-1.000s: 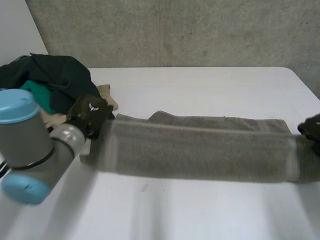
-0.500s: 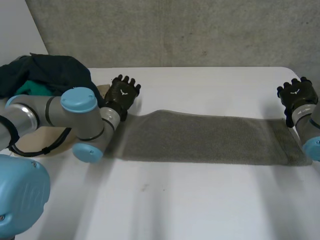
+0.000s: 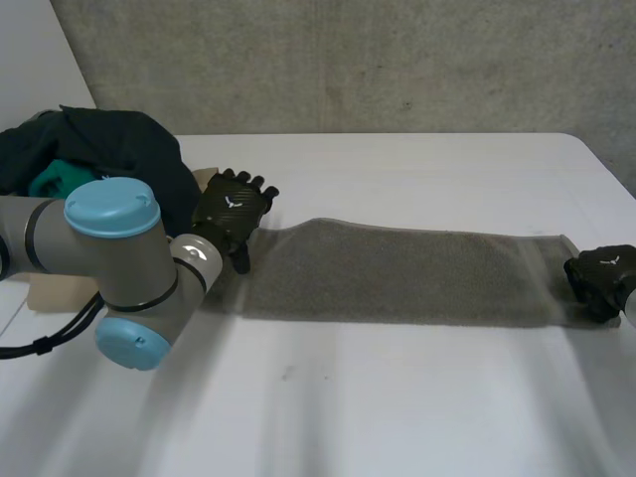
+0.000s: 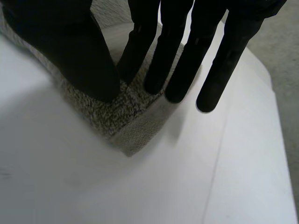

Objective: Fold the laundry.

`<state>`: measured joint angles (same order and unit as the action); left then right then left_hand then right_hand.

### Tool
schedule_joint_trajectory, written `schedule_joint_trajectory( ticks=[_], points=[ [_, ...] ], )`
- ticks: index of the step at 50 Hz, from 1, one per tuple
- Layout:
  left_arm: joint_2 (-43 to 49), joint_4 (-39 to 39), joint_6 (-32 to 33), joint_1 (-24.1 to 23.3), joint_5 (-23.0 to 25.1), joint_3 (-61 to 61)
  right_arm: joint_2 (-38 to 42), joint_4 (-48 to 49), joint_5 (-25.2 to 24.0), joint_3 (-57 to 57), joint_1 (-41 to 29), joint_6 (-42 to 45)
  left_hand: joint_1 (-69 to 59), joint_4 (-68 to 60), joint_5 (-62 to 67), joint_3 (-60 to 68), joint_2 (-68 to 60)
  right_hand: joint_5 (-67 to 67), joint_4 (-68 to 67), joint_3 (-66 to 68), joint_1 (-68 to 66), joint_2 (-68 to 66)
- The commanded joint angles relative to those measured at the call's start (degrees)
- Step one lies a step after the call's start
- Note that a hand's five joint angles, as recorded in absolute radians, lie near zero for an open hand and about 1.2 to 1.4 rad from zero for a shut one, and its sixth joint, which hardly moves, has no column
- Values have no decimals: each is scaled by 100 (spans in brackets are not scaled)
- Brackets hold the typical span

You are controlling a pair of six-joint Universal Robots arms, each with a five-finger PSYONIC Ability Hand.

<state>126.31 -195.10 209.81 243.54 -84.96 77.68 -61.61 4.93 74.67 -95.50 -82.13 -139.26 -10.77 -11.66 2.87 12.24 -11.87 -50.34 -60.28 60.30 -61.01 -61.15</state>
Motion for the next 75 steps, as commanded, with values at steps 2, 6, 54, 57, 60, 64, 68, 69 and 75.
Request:
schedule_joint_trajectory(
  ticks=[2, 6, 54, 57, 60, 64, 68, 69, 75],
  points=[
    [-247, 7, -11, 80, -12, 177, 80, 789, 698, 31, 275, 259, 77, 166, -287, -224, 187, -1966, -1972, 1970, -1899, -1885],
    [-581, 7, -11, 167, 24, 388, -342, 1142, 856, 40, 706, 899, 77, 166, -287, -224, 187, -1966, -1972, 1970, -1899, -1885],
    [-1452, -63, -512, 62, 50, 1206, -598, 1093, -66, -232, -3092, -1109, 77, 166, -287, -224, 187, 5034, 5028, -5030, 5101, 5115],
    [-1416, -63, -512, -17, 50, 1214, -519, 538, -84, -354, -2627, -1025, 77, 166, -287, -224, 187, 5034, 5028, -5030, 5101, 5115],
    [-1399, -63, -512, -78, 50, 1223, -361, 412, 3, -522, -2204, -500, 77, 166, -287, -224, 187, 5034, 5028, -5030, 5101, 5115],
    [-1390, -63, -512, -96, 50, 1250, -281, 578, 320, -637, -1711, 92, 77, 166, -287, -224, 187, -1884, -1891, 1888, -1817, -1804],
    [-1399, -63, -512, -105, 41, 1258, -360, 1421, 724, -663, -1552, 215, 77, 166, -287, -224, 187, -1966, -1972, 1970, -1899, -1885],
    [-1407, -63, -512, -105, 41, 1267, -404, 1553, 777, -646, -1578, 224, 77, 166, -287, -224, 187, -1966, -1972, 1970, -1899, -1885],
    [-1487, -54, -512, -105, 32, 1294, -809, 1845, 620, -417, -2429, 294, 77, 166, -287, -224, 187, -1966, -1972, 1970, -1899, -1885]
  ],
)
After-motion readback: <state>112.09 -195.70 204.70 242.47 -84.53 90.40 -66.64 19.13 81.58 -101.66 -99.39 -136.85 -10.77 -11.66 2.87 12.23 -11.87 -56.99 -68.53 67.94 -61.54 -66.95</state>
